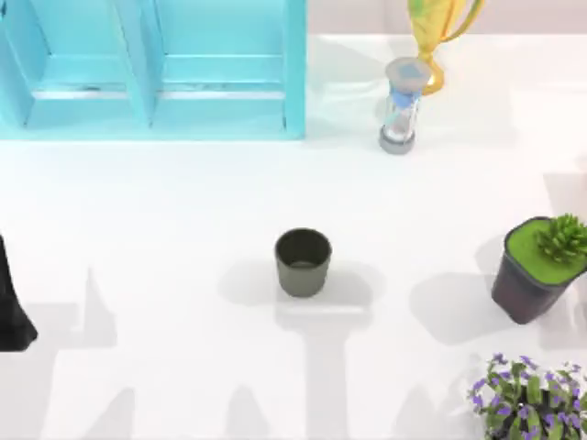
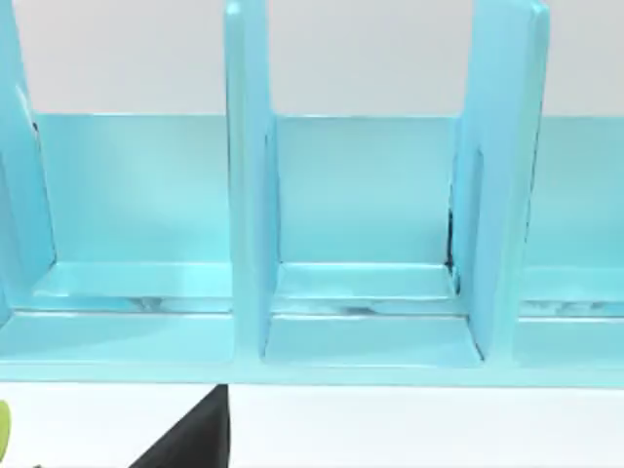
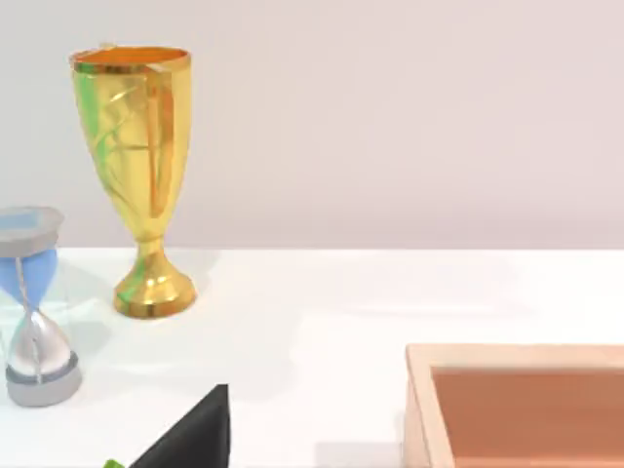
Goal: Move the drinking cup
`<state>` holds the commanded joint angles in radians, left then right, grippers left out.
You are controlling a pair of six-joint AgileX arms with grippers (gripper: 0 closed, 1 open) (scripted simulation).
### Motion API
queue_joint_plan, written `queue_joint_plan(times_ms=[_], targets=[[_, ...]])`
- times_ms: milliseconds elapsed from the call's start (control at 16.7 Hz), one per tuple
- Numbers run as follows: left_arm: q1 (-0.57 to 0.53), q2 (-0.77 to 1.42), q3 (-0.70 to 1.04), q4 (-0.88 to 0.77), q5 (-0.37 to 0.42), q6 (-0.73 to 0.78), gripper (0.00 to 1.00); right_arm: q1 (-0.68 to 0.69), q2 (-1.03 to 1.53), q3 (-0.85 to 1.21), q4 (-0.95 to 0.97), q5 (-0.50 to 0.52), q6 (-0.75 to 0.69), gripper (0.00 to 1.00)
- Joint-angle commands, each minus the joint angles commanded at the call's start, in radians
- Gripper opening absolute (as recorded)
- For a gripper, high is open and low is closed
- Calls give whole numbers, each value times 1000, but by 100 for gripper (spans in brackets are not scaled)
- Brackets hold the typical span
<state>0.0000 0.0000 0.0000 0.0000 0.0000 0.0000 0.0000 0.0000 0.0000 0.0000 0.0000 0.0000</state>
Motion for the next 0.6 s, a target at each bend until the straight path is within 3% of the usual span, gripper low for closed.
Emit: queue_joint_plan(times_ms=[300, 600], targets=[[-1, 58, 57, -44, -12, -33, 100, 0, 0, 0, 0, 0, 0, 100], [-26, 366, 347, -252, -52, -177, 100, 0, 0, 0, 0, 0, 0, 100]])
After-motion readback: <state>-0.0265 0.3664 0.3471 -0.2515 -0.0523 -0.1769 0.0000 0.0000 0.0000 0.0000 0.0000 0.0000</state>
